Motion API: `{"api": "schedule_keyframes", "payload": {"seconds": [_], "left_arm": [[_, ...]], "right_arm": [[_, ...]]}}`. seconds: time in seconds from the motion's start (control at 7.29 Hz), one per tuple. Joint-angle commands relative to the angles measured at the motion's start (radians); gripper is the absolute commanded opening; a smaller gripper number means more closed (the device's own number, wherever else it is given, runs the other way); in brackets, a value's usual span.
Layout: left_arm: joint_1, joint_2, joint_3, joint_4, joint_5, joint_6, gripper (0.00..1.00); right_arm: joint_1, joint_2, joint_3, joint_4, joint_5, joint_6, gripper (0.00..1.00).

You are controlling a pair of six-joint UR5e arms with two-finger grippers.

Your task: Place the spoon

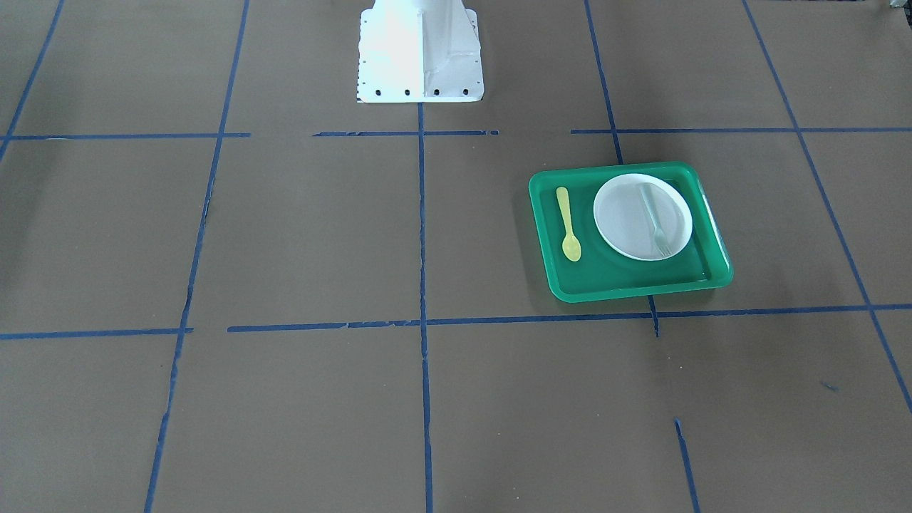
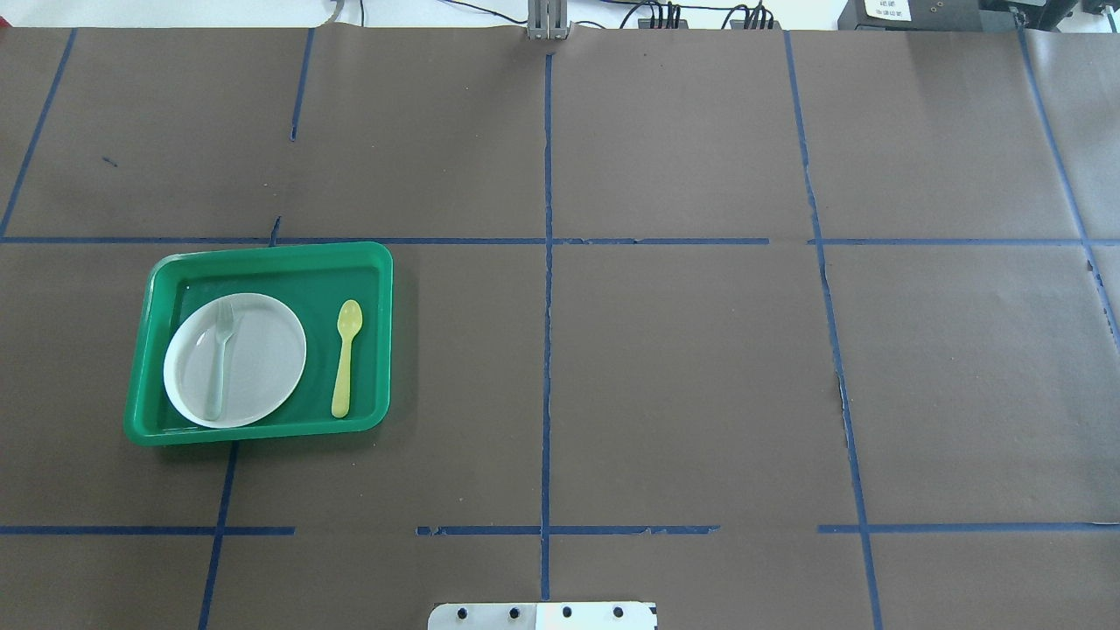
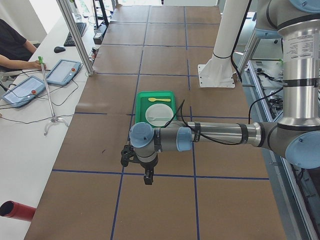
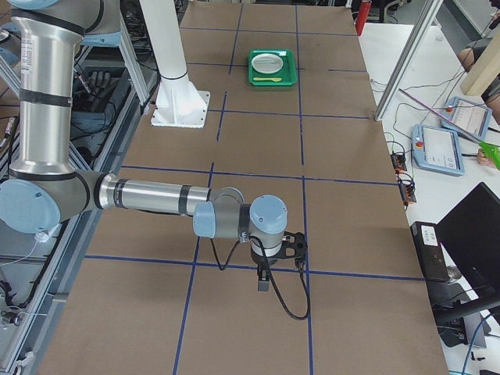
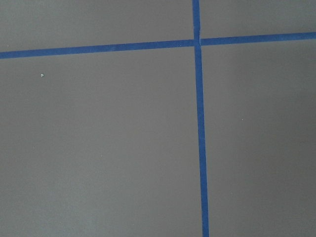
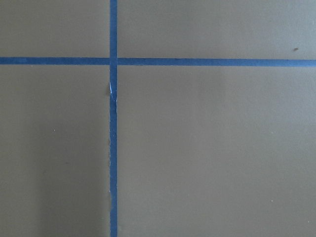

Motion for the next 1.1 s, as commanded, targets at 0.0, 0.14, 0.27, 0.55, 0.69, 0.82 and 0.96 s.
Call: {"api": "schedule_keyframes", "payload": {"seconds": [0.0,0.14,0.27,0.55,0.69,0.82,0.96], "left_arm": [[0.000,0.001,0.025,-0.039,-0.002,-0.001,1.00],[0.000,0.001,0.045,-0.068,0.000,-0.001,1.00],[0.000,-0.001,0.048,-0.073,-0.002,-0.001,1.00],[-0.002,-0.001,0.047,-0.074,-0.003,-0.001,1.00],[-0.003,-0.002,0.047,-0.074,-0.003,-0.001,1.00],[-0.003,-0.004,0.045,-0.074,-0.002,-0.001,1.00],[-0.003,-0.005,0.045,-0.074,-0.002,-0.001,1.00]], "right_arm": [[0.000,0.000,0.000,0.000,0.000,0.000,1.00],[0.000,0.000,0.000,0.000,0.000,0.000,1.00],[0.000,0.000,0.000,0.000,0.000,0.000,1.00],[0.000,0.000,0.000,0.000,0.000,0.000,1.00],[0.000,0.000,0.000,0.000,0.000,-0.001,1.00],[0.000,0.000,0.000,0.000,0.000,0.000,1.00],[0.000,0.000,0.000,0.000,0.000,0.000,1.00]]}}
